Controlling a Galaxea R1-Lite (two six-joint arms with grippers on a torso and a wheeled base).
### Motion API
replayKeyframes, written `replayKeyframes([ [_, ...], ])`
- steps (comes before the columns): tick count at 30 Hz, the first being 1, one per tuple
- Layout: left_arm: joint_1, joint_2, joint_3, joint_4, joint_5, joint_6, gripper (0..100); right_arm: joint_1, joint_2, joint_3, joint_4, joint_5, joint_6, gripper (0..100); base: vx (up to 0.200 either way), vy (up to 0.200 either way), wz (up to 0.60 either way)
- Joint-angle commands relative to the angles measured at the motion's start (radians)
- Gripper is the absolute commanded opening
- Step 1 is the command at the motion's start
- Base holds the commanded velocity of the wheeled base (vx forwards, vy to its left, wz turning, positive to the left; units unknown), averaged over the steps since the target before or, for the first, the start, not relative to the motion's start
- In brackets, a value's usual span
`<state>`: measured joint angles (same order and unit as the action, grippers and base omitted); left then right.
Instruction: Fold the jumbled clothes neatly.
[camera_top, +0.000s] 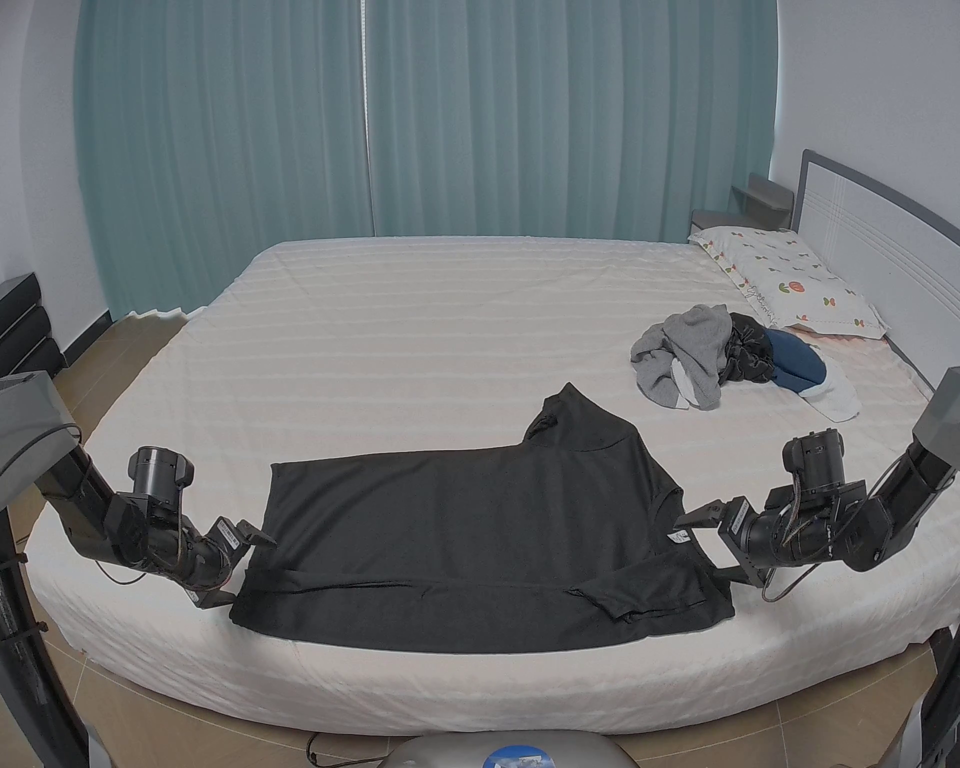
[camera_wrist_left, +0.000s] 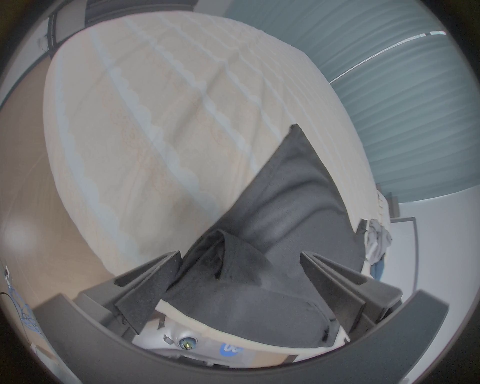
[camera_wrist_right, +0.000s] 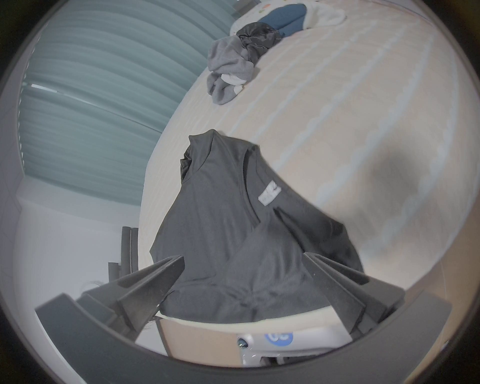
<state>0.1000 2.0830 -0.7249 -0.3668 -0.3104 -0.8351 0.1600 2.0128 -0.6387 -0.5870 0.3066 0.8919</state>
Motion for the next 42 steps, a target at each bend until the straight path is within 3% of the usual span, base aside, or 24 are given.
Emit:
replayKeyframes([
  [1,0.044,-0.070,0.038,-0.001,-0.038,-0.002,100,0.038,-0.066,0.065,-0.007,0.000,0.032,100,0.000,0.000,0.00],
  [9,0.075,-0.115,0.059,0.000,-0.111,-0.025,100,0.046,-0.060,0.079,-0.017,0.003,0.151,100,0.000,0.000,0.00],
  [21,0.096,-0.121,0.047,-0.011,-0.134,-0.085,100,0.050,-0.052,0.235,-0.307,0.008,0.170,100,0.033,0.000,0.00],
  [29,0.090,-0.129,0.056,-0.001,-0.157,-0.085,100,0.050,-0.026,0.243,-0.346,0.008,0.168,100,0.175,0.000,0.00],
  [40,-0.006,-0.235,0.140,0.000,-0.154,-0.039,100,0.052,-0.037,0.249,-0.347,0.009,0.167,100,0.000,0.000,0.00],
  [42,-0.054,-0.248,0.165,0.002,-0.147,-0.032,100,0.052,-0.039,0.254,-0.347,0.009,0.165,100,0.000,0.000,0.00],
])
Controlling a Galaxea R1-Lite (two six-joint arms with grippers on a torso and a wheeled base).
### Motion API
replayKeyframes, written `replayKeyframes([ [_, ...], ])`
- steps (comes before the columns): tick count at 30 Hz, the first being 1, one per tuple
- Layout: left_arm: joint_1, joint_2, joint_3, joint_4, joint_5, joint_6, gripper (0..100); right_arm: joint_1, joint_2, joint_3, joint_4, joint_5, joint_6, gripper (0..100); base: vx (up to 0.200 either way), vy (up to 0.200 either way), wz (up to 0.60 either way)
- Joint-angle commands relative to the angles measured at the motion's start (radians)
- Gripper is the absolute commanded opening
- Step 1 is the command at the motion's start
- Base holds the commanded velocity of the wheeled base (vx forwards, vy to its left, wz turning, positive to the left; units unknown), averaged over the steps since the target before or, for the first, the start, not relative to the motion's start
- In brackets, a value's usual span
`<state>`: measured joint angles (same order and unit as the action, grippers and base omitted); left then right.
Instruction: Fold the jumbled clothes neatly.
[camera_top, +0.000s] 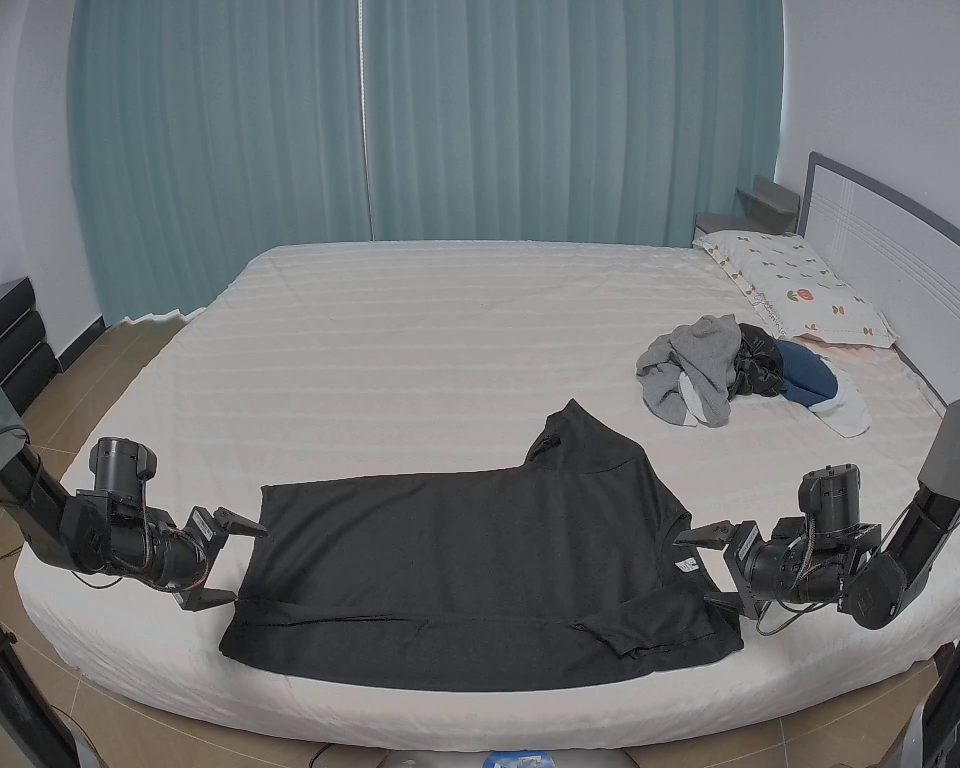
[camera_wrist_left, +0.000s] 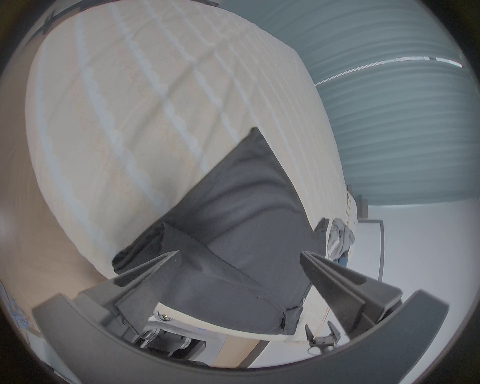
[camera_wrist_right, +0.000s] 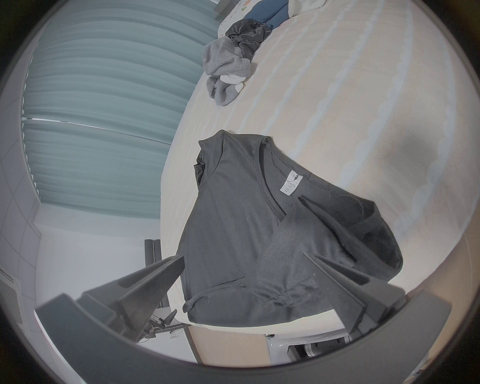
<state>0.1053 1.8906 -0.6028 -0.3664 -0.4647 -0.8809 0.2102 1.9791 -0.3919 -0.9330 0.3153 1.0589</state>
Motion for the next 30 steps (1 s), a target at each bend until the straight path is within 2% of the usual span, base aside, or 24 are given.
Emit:
replayKeyframes([
  [1,-0.084,-0.053,0.051,0.001,0.015,0.017,100,0.001,-0.005,0.007,-0.001,0.001,-0.002,100,0.000,0.000,0.00],
  [4,-0.116,-0.039,0.058,0.000,0.044,0.020,100,0.001,-0.005,0.008,-0.001,0.001,-0.002,100,0.000,0.000,0.00],
  [11,-0.177,0.094,0.046,-0.008,0.170,0.065,100,0.011,-0.002,0.010,-0.001,-0.002,-0.007,100,0.000,0.000,0.00],
  [15,-0.188,0.128,0.029,-0.011,0.198,0.071,100,0.014,-0.002,0.008,-0.001,-0.005,-0.008,100,0.000,0.000,0.00],
  [30,-0.156,0.229,-0.129,-0.009,0.304,0.062,100,0.014,0.003,0.004,-0.003,-0.007,-0.008,100,0.000,0.000,0.00],
])
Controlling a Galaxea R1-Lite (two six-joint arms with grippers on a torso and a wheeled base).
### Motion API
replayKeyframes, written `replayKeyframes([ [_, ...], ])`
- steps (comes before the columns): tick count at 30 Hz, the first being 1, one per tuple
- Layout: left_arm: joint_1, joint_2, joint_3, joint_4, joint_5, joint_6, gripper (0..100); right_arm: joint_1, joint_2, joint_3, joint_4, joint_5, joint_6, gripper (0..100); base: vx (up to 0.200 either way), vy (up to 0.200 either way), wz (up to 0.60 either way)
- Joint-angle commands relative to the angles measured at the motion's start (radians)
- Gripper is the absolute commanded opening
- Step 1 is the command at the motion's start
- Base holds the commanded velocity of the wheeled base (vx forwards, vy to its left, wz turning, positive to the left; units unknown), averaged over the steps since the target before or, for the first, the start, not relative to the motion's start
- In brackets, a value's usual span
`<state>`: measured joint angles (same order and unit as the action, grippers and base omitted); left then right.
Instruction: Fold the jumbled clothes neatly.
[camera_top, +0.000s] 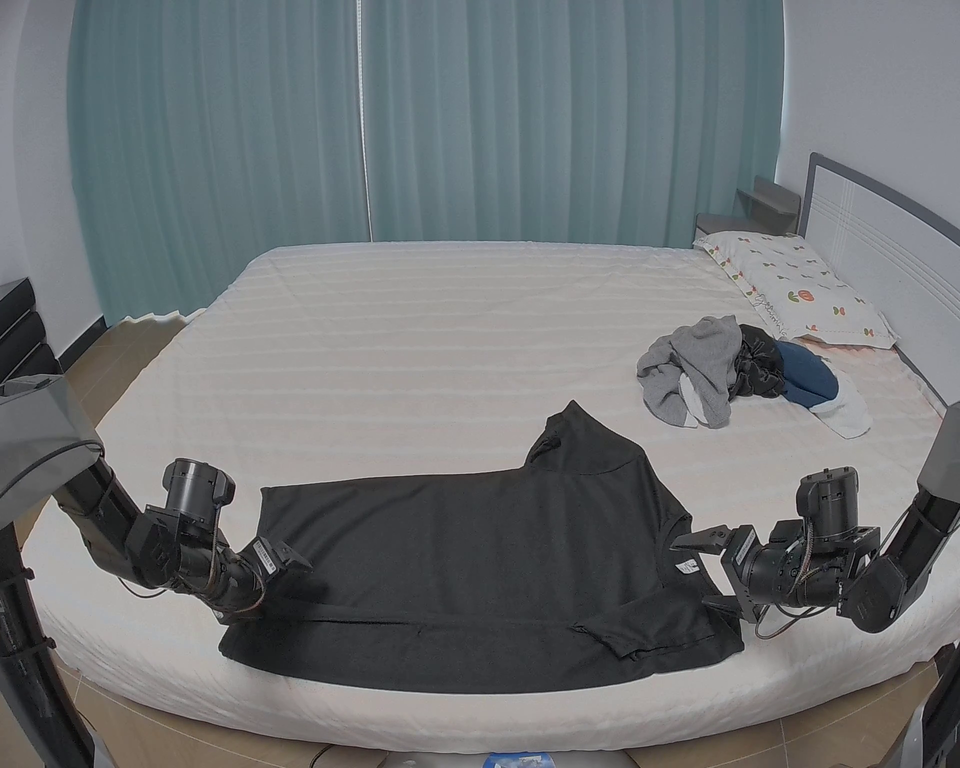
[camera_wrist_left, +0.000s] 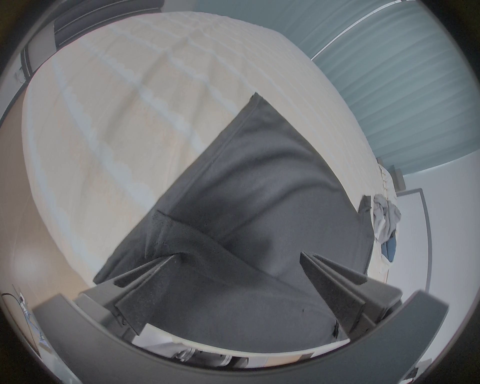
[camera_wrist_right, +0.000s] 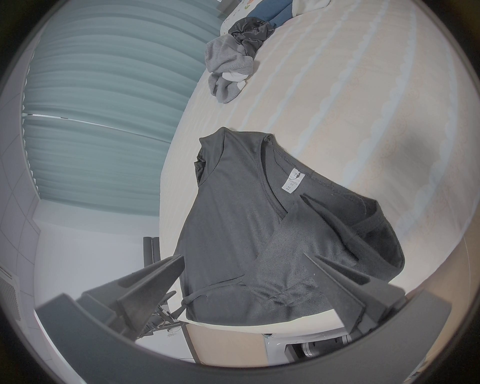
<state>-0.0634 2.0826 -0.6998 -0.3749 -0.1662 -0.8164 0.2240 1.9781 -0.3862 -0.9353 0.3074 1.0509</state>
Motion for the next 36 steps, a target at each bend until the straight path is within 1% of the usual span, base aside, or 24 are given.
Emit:
replayKeyframes([
  [1,0.027,0.039,-0.047,-0.001,0.005,-0.014,100,0.000,0.007,-0.003,0.000,-0.001,0.001,100,0.000,0.000,0.00],
  [5,0.037,0.033,-0.050,-0.001,0.004,-0.044,100,0.000,0.008,-0.003,0.000,-0.001,0.001,100,0.000,0.000,0.00],
  [8,0.074,0.028,-0.064,-0.006,0.002,-0.055,100,0.000,0.008,-0.002,0.000,-0.001,0.001,100,0.000,0.000,0.00],
  [12,0.126,0.027,-0.096,-0.007,-0.012,-0.112,100,0.000,0.008,0.000,-0.002,-0.001,0.001,100,0.000,0.000,0.00],
  [15,0.162,0.007,-0.090,-0.009,-0.053,-0.118,100,0.000,0.007,0.000,-0.002,-0.001,0.001,100,0.000,0.000,0.00],
  [16,0.162,0.007,-0.090,-0.009,-0.053,-0.118,100,0.000,0.007,0.000,-0.002,-0.001,0.001,100,0.000,0.000,0.00],
  [17,0.178,-0.019,-0.078,-0.006,-0.107,-0.115,100,0.000,0.007,0.000,-0.002,-0.001,0.000,100,0.000,0.000,0.00],
  [19,0.185,-0.035,-0.066,-0.004,-0.138,-0.112,100,0.000,0.007,0.001,-0.002,-0.001,0.000,100,0.000,0.000,0.00],
  [20,0.186,-0.048,-0.047,-0.004,-0.168,-0.096,100,0.000,0.007,0.003,-0.008,-0.001,0.000,100,0.000,0.000,0.00],
  [21,0.186,-0.055,-0.038,0.002,-0.181,-0.066,100,-0.002,0.008,0.004,-0.016,-0.001,0.001,100,0.000,0.000,0.00],
  [23,0.186,-0.052,0.000,0.002,-0.187,0.039,100,-0.002,0.010,0.007,-0.033,-0.001,0.001,100,0.000,0.000,0.00],
  [25,0.183,-0.047,0.016,0.002,-0.184,0.083,100,-0.002,0.010,0.012,-0.042,-0.001,0.000,100,0.000,0.000,0.00],
  [36,0.171,0.001,0.002,-0.015,-0.173,0.094,100,-0.002,0.015,0.012,-0.045,-0.001,0.000,100,0.000,0.000,0.00],
])
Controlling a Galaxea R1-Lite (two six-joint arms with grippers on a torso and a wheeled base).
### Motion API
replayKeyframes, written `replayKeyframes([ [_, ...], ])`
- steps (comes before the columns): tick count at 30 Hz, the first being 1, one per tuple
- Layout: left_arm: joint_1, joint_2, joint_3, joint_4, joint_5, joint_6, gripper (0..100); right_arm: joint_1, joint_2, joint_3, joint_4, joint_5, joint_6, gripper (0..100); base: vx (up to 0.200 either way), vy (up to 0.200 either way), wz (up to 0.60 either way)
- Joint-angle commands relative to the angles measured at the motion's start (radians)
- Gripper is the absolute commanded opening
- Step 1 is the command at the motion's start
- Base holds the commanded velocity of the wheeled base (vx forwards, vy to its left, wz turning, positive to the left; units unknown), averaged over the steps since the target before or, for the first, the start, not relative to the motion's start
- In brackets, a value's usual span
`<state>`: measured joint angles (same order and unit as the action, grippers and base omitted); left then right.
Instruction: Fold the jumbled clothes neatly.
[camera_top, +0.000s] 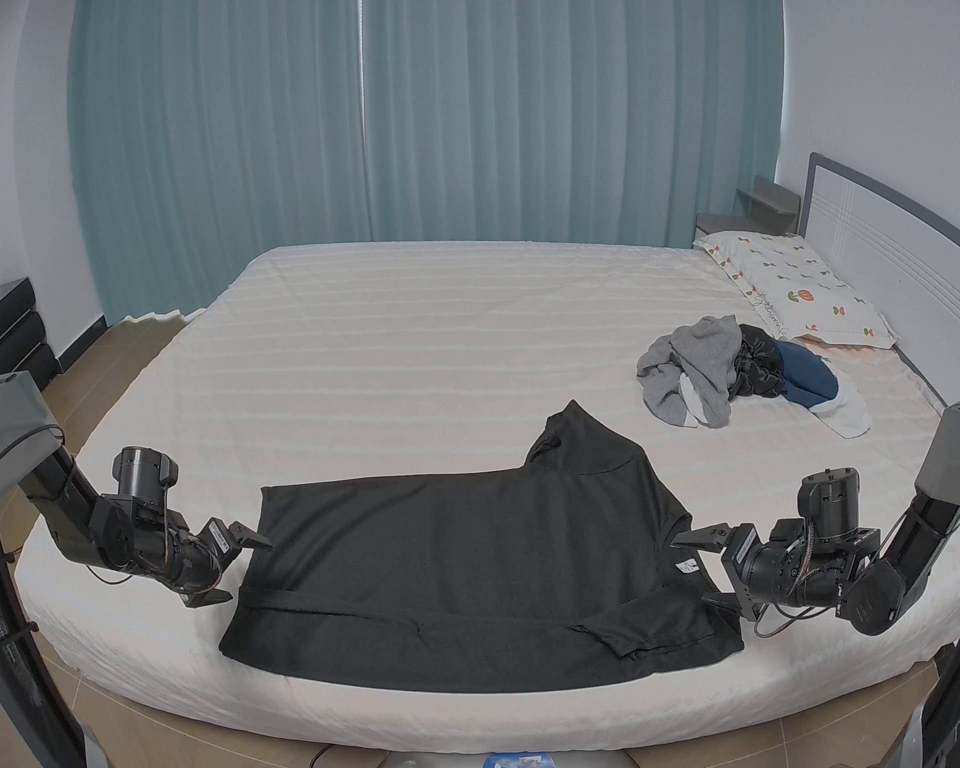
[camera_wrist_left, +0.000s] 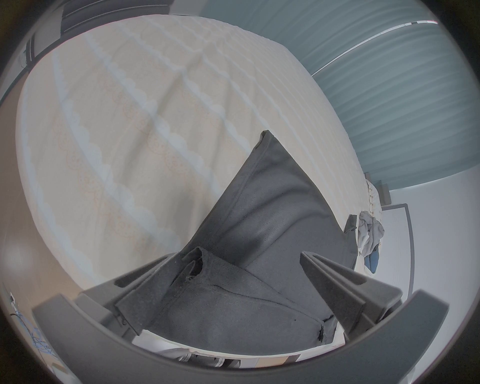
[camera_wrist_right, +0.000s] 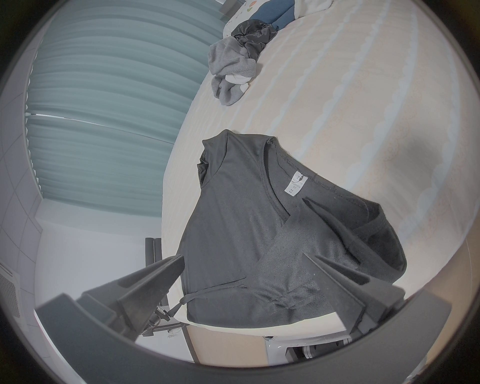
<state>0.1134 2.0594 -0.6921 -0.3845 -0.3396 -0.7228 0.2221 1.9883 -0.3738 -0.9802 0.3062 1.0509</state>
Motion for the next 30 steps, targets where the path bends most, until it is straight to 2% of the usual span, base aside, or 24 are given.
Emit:
replayKeyframes([
  [1,-0.011,0.025,-0.007,-0.008,0.002,0.000,100,-0.001,0.009,0.000,-0.002,0.001,0.000,100,0.000,0.000,0.00],
  [11,-0.055,0.068,-0.017,-0.050,0.074,0.000,100,-0.003,0.009,0.000,-0.002,-0.001,-0.003,100,0.000,0.000,0.00],
  [12,-0.055,0.068,-0.017,-0.050,0.074,0.000,0,-0.003,0.009,-0.002,-0.002,-0.001,-0.003,100,0.000,0.000,0.00],
  [21,-0.044,0.038,0.023,-0.048,0.077,-0.006,0,-0.012,-0.002,-0.005,-0.002,-0.002,-0.005,100,0.000,0.000,0.00],
  [25,-0.011,0.004,0.036,-0.045,0.076,-0.010,0,-0.014,-0.014,-0.007,0.000,-0.002,-0.034,100,0.000,0.000,0.00],
  [30,0.017,-0.030,0.059,-0.045,0.074,-0.014,0,-0.023,0.015,-0.016,0.011,0.001,-0.157,100,0.000,0.000,0.00],
])
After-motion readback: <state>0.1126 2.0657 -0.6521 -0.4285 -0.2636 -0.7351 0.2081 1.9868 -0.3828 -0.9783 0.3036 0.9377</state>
